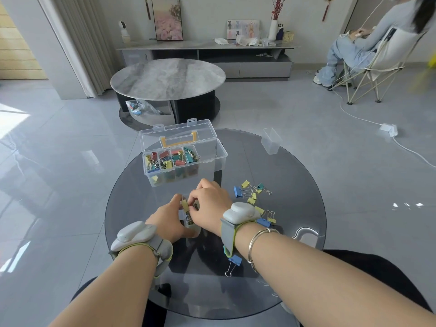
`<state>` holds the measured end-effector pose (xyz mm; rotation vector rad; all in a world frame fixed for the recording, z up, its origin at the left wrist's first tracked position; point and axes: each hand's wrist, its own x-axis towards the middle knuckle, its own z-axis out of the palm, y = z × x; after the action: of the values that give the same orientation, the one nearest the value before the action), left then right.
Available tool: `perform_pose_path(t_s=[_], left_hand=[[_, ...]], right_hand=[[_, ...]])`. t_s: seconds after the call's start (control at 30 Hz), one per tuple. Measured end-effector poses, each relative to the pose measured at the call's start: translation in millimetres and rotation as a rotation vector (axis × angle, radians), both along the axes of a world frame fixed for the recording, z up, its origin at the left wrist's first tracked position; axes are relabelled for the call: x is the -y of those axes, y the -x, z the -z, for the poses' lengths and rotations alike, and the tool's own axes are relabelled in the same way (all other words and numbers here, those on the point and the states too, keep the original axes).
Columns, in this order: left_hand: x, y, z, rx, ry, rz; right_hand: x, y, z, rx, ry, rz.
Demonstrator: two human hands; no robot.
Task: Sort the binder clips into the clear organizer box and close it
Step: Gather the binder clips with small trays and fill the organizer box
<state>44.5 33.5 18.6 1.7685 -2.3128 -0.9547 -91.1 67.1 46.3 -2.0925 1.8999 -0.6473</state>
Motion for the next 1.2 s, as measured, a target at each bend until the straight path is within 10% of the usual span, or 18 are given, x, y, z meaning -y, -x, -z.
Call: perform_pose_path(t_s=[0.5,0.7,1.2], left_hand=[[4,-4,8,-0.021,-0.016,-0.002],[3,4,7,0.027,0.075,0.005],[10,47,2,0.042,0.097,0.103]], right_hand=[[1,12,1,0.170,-0.036,0.125],[1,60,21,-0.331,-0.176,0.342],[24,122,18,-0.244,-0.531,0.391]])
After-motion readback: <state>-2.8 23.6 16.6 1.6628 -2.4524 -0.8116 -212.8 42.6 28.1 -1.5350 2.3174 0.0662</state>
